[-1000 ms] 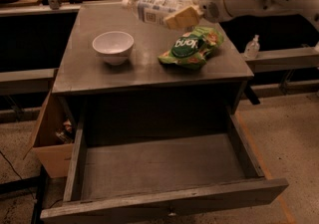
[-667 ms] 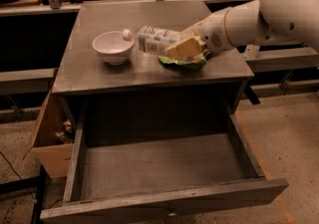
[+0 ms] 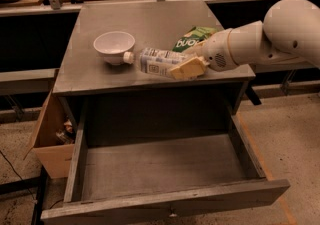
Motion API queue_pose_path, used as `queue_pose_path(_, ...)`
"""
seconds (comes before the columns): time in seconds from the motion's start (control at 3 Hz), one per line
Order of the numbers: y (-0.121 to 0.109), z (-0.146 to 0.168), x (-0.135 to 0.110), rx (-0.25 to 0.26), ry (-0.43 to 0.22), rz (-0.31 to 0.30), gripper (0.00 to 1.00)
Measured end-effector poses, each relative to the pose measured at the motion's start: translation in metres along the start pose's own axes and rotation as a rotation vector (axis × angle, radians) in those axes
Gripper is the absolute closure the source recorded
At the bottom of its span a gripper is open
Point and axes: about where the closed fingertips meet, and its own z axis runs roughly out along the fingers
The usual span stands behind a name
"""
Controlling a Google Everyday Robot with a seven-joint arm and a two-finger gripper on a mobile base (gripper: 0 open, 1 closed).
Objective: Place blue plastic bottle into top drawer
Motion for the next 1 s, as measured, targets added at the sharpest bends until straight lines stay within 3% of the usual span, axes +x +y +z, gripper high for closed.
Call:
queue_pose_path(0.33, 0.01, -0.003, -0.004, -0.03, 0.011, -0.025, 1.0)
queue_pose_path(1.0, 0.092, -0.042, 0.024, -0.154, 0.055, -0.028, 1.0)
